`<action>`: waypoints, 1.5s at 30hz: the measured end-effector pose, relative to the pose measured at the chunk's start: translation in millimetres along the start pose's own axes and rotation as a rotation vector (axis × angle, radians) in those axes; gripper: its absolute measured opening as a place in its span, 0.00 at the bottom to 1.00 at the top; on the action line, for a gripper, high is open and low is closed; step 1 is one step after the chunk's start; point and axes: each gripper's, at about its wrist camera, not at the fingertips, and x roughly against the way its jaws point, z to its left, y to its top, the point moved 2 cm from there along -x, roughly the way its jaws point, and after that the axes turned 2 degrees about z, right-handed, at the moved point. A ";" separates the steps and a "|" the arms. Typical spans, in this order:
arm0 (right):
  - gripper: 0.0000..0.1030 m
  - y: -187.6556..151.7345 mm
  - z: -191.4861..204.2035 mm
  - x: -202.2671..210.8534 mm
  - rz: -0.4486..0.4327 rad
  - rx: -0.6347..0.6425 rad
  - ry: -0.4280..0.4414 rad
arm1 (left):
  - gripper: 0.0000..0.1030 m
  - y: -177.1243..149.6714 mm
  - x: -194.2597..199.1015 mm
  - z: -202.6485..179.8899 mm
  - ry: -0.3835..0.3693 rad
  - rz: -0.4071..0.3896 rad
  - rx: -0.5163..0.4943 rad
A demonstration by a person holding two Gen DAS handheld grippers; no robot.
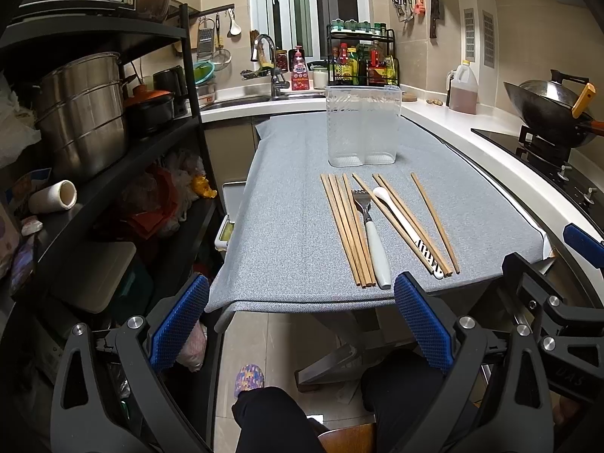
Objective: Organize utensils
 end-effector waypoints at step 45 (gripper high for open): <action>0.50 -29.8 -33.3 -133.1 0.079 -0.044 0.015 | 0.20 -6.0 -129.8 -3.5 -0.104 0.070 0.007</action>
